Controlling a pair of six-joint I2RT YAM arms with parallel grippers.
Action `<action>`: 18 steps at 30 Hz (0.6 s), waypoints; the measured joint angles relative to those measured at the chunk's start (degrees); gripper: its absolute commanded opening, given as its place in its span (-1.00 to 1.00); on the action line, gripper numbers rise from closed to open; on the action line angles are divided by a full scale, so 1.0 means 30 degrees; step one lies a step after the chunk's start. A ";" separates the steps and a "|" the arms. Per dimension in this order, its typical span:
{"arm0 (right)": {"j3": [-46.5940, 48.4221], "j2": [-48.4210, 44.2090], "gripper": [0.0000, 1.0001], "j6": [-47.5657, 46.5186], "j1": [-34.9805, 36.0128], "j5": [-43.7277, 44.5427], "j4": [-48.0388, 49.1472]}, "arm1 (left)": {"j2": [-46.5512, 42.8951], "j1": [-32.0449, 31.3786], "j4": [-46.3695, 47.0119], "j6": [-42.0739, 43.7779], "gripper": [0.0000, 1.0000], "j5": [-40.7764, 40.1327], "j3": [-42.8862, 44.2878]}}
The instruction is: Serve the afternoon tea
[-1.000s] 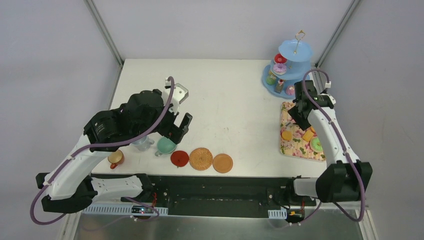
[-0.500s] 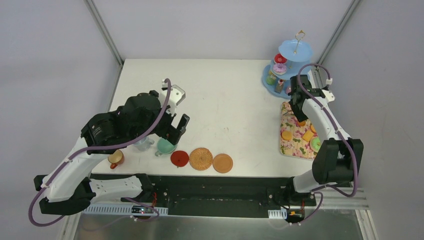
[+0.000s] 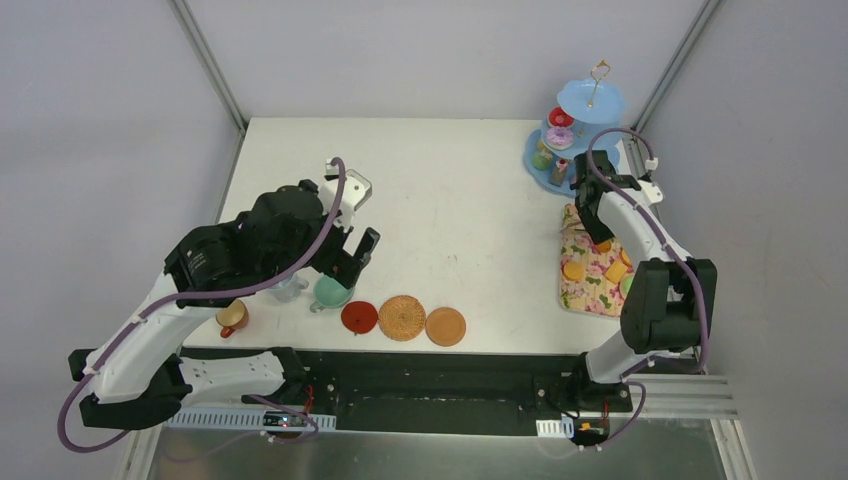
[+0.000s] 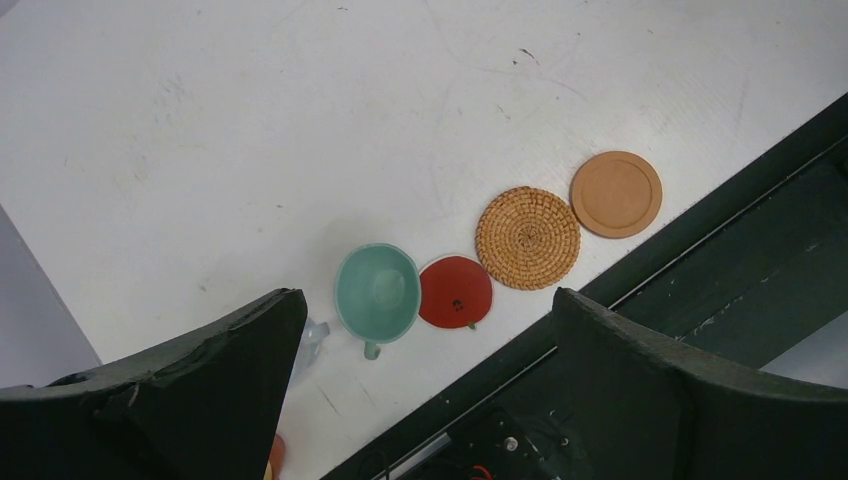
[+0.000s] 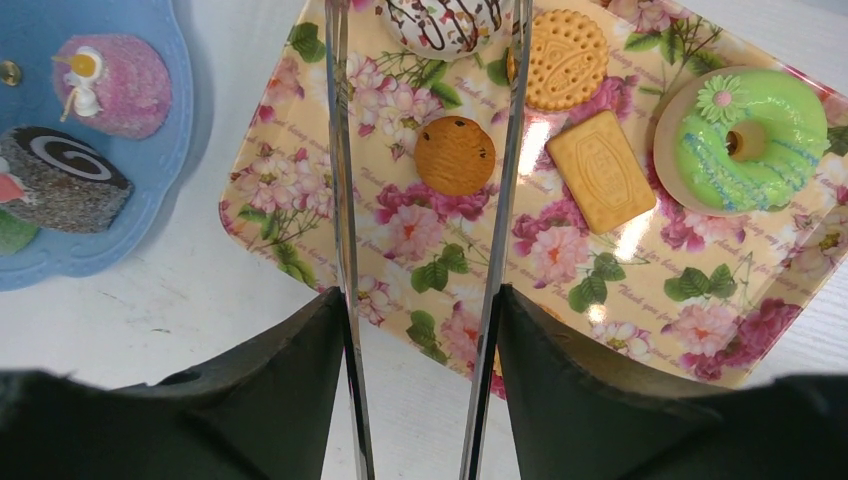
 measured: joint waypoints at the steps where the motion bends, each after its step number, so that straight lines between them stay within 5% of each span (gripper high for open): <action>1: 0.0000 0.0182 0.17 0.0000 0.0000 -0.0007 0.0015 | 0.0022 0.0000 0.0000 0.0000 0.99 -0.0015 0.0000; 18: -0.1005 0.0408 0.08 -0.0634 0.0000 -0.0262 0.0284 | 0.0277 0.0000 0.0007 0.0007 0.99 -0.0029 0.0000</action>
